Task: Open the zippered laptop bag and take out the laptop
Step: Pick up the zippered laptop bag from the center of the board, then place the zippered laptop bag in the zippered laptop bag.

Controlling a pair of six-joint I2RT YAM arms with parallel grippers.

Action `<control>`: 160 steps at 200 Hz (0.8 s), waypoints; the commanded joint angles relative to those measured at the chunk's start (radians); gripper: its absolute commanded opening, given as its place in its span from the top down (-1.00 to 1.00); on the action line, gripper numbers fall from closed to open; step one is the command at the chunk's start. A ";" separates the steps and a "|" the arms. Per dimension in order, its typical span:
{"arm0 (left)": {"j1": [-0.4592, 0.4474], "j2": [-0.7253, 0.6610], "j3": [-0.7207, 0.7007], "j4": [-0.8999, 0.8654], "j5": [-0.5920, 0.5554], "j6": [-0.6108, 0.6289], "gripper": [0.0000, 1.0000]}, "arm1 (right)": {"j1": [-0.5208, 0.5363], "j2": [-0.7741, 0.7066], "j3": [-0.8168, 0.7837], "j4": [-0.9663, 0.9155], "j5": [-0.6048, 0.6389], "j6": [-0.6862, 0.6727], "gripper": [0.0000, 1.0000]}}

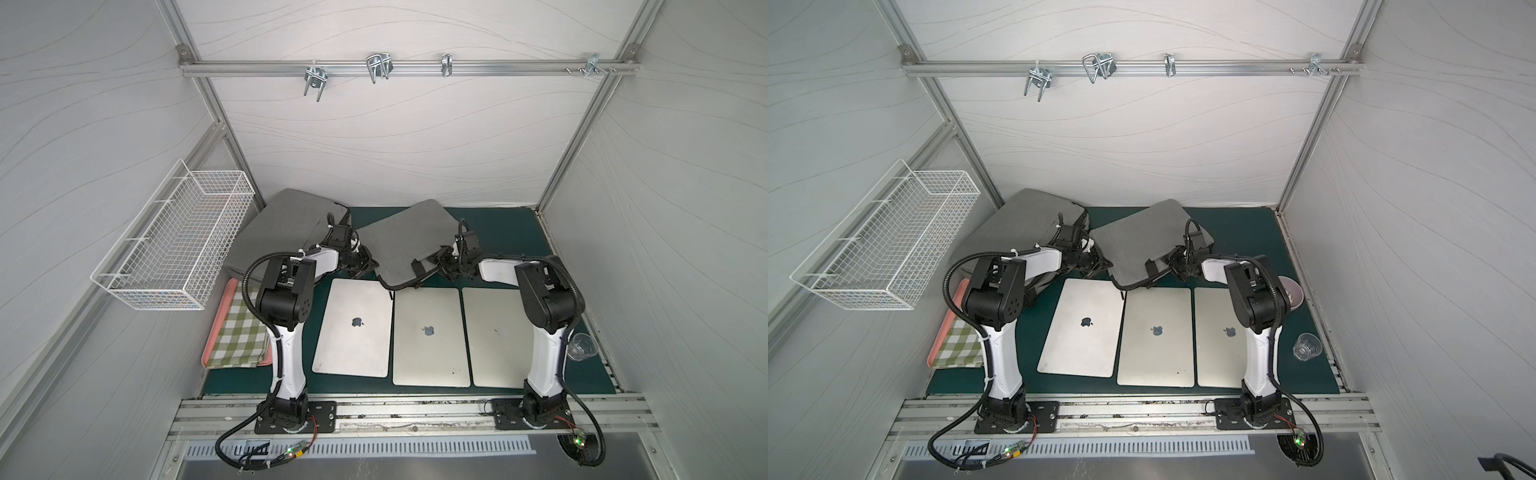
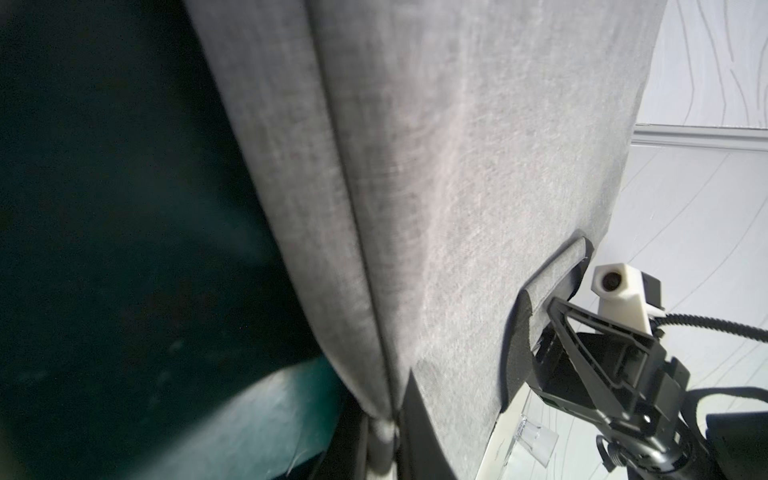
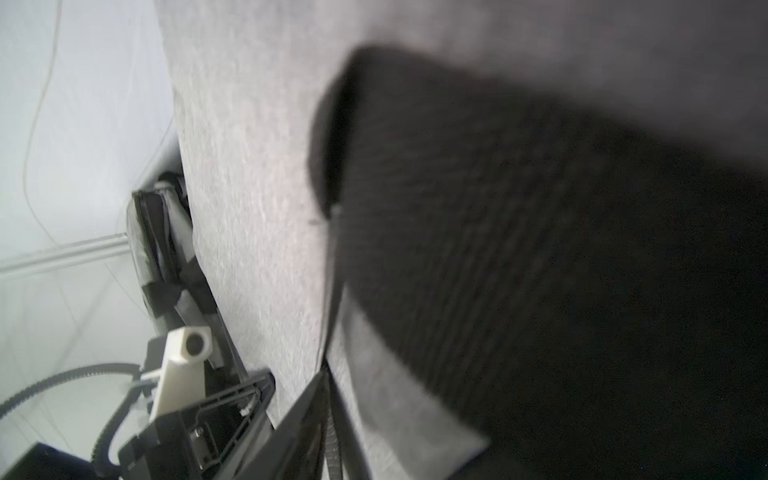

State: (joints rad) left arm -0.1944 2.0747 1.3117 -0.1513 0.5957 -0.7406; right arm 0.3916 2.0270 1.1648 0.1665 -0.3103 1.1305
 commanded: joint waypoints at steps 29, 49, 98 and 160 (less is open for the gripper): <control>-0.007 -0.151 0.018 -0.036 0.036 0.021 1.00 | -0.007 0.000 -0.012 0.128 -0.036 0.054 0.56; -0.007 -0.228 -0.009 -0.056 0.018 0.024 1.00 | -0.009 -0.052 -0.008 0.126 -0.049 0.031 0.80; 0.059 -0.459 -0.117 -0.132 -0.078 0.043 1.00 | 0.071 -0.120 0.096 0.089 -0.065 0.011 0.96; 0.266 -0.695 -0.242 -0.263 -0.157 0.119 1.00 | 0.248 0.034 0.377 0.038 -0.062 -0.020 1.00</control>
State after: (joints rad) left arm 0.0143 1.4357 1.1004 -0.3698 0.4812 -0.6800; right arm 0.5838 1.9995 1.4372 0.1791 -0.3969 1.1339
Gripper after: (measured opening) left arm 0.087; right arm 0.118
